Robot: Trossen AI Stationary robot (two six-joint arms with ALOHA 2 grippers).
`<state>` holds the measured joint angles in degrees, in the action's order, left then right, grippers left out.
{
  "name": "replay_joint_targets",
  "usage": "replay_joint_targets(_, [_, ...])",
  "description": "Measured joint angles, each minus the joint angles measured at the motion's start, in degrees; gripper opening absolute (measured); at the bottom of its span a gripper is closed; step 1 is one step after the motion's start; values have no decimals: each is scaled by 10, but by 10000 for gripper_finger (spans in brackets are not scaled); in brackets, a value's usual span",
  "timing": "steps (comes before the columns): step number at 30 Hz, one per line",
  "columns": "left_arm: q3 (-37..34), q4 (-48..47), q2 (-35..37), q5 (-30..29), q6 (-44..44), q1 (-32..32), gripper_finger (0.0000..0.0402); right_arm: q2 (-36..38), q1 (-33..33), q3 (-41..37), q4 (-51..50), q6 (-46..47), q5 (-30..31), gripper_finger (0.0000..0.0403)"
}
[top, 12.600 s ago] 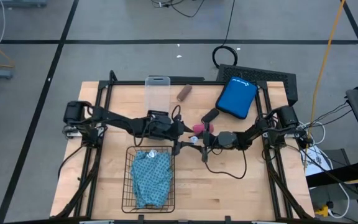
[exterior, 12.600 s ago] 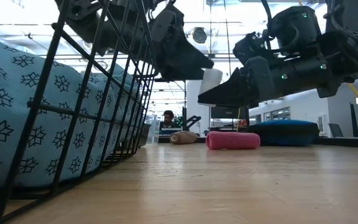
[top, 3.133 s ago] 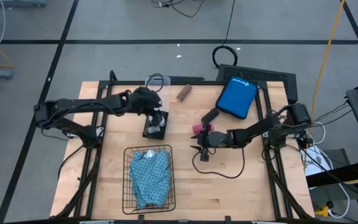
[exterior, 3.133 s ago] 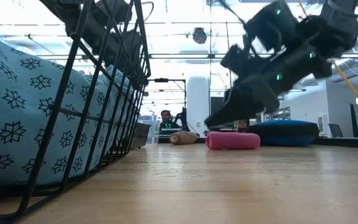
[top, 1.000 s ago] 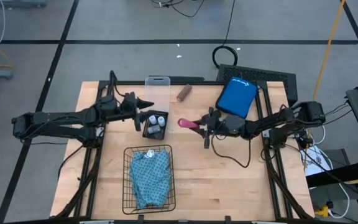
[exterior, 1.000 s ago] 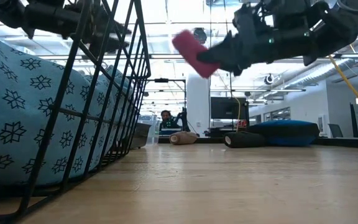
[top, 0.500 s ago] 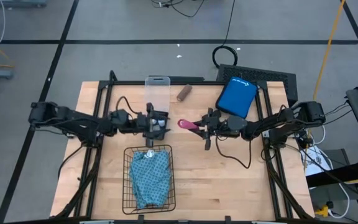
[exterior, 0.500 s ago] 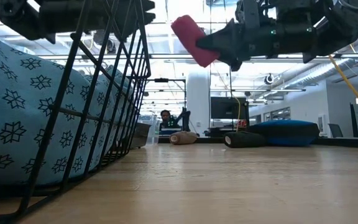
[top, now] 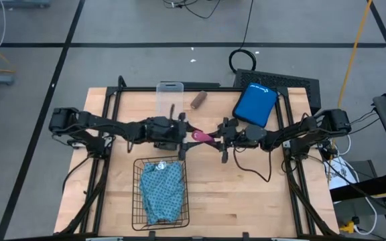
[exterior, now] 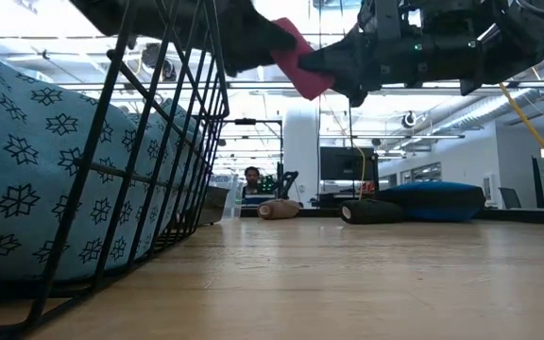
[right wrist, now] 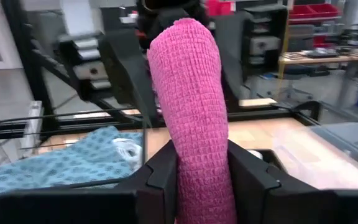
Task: Pick & place medical supplies in basket/bin
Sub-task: Put the pink bandage into the transparent bin
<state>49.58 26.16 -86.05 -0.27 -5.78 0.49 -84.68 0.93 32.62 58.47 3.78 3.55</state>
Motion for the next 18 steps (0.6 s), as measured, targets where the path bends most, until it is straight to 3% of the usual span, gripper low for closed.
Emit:
replay_joint_targets(12, [36, -13, -28, 3, 7, 0, 209, 0, 0, 1, -13, 1, -22, 96])
replay_joint_targets(18, [36, -46, -27, 9, 28, 5, 127, 0, 0, 1, -25, 1, -21, 96])
